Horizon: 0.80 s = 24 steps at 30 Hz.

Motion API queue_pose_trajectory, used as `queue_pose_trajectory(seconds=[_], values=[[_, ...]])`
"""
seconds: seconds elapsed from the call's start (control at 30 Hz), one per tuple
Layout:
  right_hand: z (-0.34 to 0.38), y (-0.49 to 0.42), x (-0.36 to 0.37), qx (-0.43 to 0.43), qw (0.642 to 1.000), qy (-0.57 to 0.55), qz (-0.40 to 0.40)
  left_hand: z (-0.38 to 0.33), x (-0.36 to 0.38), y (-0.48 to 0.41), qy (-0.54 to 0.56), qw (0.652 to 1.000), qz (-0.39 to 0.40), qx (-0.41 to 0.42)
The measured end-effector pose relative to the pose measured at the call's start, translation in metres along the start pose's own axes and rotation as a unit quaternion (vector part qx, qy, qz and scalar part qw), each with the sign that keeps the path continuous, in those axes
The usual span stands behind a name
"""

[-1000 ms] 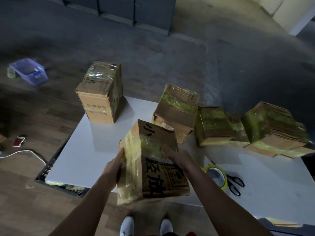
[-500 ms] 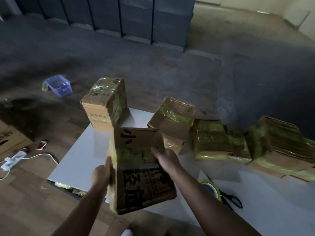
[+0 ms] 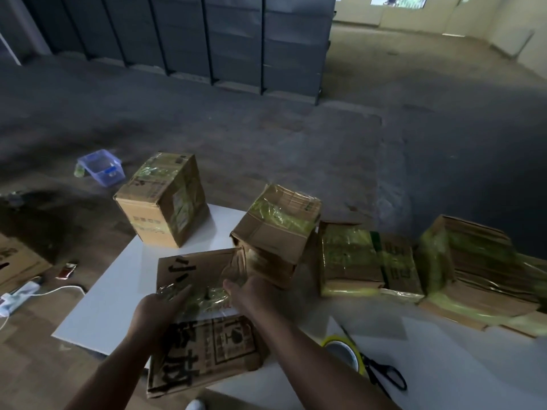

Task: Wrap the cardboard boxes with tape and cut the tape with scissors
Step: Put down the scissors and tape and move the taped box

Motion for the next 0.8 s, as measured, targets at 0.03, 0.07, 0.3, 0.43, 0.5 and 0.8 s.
queue_pose_trajectory(seconds=[0.03, 0.07, 0.3, 0.43, 0.5, 0.8], values=[[0.002, -0.002, 0.004, 0.014, 1.000, 0.004, 0.009, 0.002, -0.001, -0.006, -0.020, 1.000, -0.022, -0.001], [0.003, -0.006, 0.008, 0.026, 0.999, 0.008, 0.020, 0.004, -0.004, -0.011, -0.031, 0.999, -0.038, -0.006], [0.033, -0.024, 0.032, -0.011, 0.994, 0.106, 0.008, 0.011, -0.020, -0.074, -0.058, 0.998, -0.023, 0.002], [0.052, -0.040, 0.045, -0.051, 0.973, 0.222, -0.042, 0.008, -0.029, -0.115, -0.045, 0.999, 0.010, 0.007], [0.064, -0.048, 0.051, -0.059, 0.959, 0.259, -0.096, 0.006, -0.032, -0.130, -0.049, 0.998, 0.032, 0.016], [0.086, -0.084, 0.010, -0.092, 0.880, 0.439, -0.156, -0.003, -0.038, -0.166, -0.088, 0.990, 0.078, 0.076]])
Point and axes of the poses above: each hand's wrist, its own y-axis away from the middle knuckle, its own x-axis out of the palm, z = x × y, the point moved 2 cm from there along -y, towards the middle knuckle, and after that the axes turned 14 degrees about -y, right-handed, at the moved point
